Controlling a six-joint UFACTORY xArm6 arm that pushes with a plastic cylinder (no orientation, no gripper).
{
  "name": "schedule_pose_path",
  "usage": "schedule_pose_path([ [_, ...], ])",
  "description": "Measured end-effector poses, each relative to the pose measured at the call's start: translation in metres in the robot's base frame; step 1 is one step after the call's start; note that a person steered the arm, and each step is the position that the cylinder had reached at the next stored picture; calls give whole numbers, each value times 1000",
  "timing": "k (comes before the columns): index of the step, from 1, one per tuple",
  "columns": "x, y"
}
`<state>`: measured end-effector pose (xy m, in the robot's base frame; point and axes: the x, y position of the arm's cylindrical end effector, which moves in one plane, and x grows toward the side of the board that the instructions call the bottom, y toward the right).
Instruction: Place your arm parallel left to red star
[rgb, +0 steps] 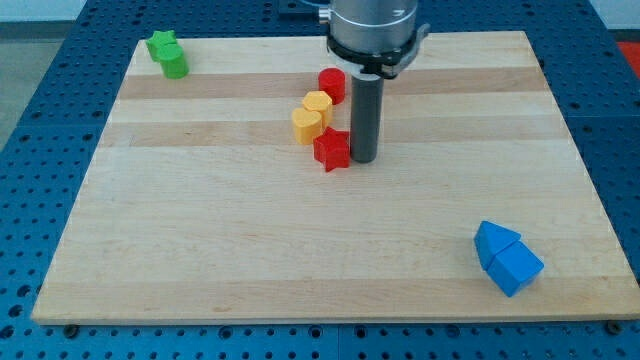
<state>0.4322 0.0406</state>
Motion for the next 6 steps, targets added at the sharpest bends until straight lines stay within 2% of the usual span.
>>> schedule_pose_path([
  [1, 57, -6],
  [2, 110, -75],
  [3, 115, -157],
  [4, 95, -211],
  [6, 23, -211],
])
